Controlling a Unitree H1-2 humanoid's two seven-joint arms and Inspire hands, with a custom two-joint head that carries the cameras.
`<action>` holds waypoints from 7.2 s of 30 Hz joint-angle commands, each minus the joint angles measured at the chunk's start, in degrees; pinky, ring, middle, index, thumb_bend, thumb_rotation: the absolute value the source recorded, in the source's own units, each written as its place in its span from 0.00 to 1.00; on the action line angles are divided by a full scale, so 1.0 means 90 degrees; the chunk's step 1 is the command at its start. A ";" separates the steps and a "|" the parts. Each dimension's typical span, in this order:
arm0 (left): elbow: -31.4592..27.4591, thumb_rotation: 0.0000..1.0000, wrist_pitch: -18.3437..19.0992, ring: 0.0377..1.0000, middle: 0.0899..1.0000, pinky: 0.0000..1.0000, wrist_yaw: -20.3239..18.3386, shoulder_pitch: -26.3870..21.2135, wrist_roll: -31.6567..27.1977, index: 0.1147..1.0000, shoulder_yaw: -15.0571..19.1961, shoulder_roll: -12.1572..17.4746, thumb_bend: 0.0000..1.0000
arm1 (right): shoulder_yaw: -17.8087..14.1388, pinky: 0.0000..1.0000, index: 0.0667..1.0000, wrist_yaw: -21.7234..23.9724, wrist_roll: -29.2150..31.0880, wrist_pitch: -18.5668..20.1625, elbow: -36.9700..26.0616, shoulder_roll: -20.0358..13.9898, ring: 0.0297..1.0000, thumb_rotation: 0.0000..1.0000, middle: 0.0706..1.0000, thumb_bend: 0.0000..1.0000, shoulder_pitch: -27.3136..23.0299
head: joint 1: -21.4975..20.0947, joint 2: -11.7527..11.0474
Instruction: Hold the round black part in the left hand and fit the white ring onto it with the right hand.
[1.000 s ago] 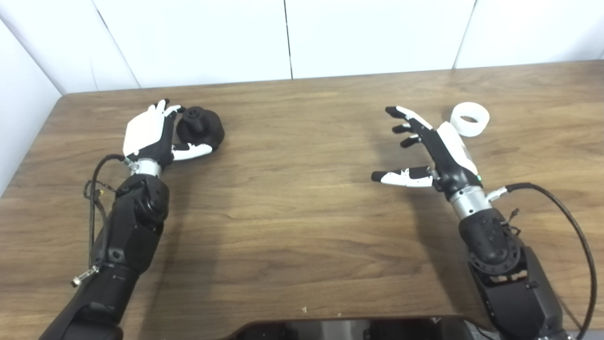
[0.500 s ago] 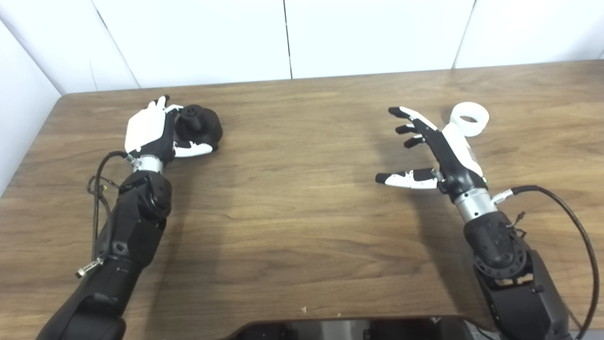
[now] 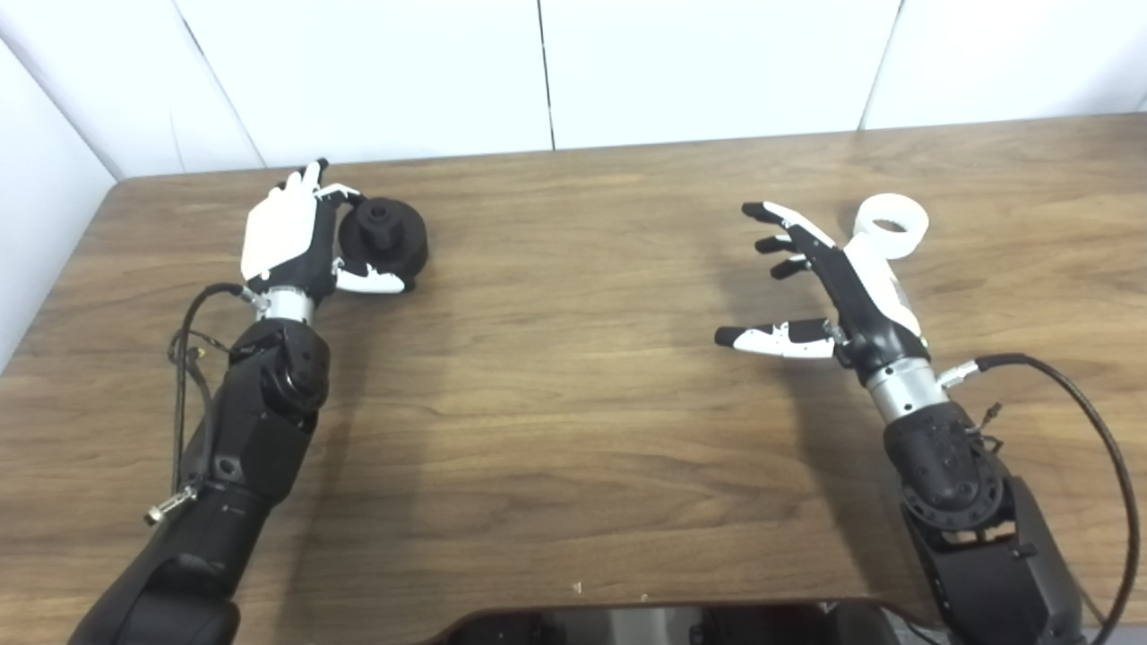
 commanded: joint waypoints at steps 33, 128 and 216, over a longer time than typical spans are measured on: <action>-0.2402 0.34 -0.0384 1.00 1.00 1.00 -0.1740 0.1053 -0.0767 0.55 -0.0995 -0.0893 0.97 | -0.0264 0.64 0.85 0.0032 0.0022 -0.0140 -0.0375 -0.0063 0.77 0.21 0.87 0.78 -0.0342 | -0.0084 0.0070; -0.3154 0.36 -0.1279 1.00 1.00 1.00 -0.2367 0.1904 -0.0570 0.55 -0.0978 -0.1000 0.96 | 0.0114 0.88 0.92 0.2090 -0.2312 0.2505 0.1683 -0.2266 1.00 0.66 1.00 1.00 -0.2487 | -0.1977 -0.0133; -0.3423 0.32 -0.1072 1.00 1.00 1.00 -0.2555 0.1925 -0.0551 0.55 -0.0860 -0.1084 0.91 | 0.0394 0.85 0.45 -0.0093 -0.1726 0.1773 0.2428 -0.1725 0.84 0.14 0.85 0.52 -0.2286 | -0.1624 0.0138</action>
